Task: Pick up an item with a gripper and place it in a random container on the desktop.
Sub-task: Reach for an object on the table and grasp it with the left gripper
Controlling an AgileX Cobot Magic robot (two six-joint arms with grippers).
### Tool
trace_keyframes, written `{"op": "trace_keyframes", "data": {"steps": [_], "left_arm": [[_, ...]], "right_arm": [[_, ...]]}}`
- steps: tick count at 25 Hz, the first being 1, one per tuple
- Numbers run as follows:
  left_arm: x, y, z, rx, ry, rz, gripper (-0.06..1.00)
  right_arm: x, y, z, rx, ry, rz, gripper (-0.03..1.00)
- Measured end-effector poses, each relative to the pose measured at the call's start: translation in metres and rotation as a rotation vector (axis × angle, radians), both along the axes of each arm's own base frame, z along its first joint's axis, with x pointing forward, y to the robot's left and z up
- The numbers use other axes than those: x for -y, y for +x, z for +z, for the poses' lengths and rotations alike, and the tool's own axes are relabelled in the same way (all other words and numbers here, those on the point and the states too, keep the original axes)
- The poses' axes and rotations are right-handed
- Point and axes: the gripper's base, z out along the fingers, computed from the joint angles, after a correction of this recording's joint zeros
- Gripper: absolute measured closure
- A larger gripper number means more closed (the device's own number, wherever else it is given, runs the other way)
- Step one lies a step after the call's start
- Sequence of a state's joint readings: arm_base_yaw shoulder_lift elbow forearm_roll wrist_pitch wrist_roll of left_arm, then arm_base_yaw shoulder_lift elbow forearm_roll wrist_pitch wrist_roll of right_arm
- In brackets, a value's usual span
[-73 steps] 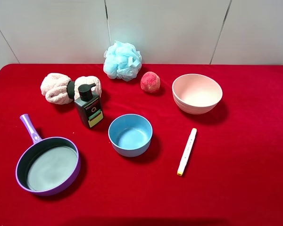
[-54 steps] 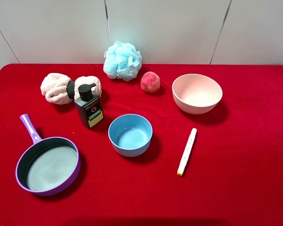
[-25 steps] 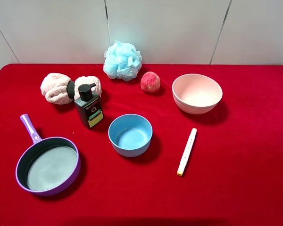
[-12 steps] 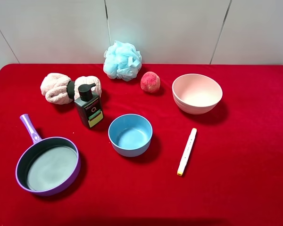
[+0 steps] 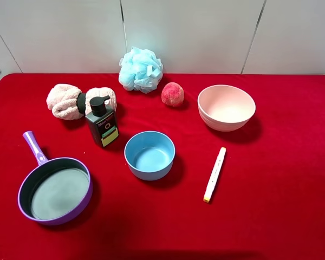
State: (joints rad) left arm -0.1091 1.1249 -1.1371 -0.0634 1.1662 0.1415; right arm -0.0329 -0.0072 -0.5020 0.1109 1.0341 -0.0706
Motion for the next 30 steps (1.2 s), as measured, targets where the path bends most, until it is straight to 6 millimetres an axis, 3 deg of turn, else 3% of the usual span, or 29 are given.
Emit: {"op": "trace_keyframes", "data": {"steps": [12,30], "left_arm": [[0.046,0.068,-0.019,-0.113,0.020,-0.148,-0.02],[0.106,0.127,-0.069,-0.220,0.126,-0.324,0.00]], "right_arm": [[0.000,0.000,0.000,0.000,0.000,0.000,0.28],[0.000,0.000,0.000,0.000,0.000,0.000,0.28]]}}
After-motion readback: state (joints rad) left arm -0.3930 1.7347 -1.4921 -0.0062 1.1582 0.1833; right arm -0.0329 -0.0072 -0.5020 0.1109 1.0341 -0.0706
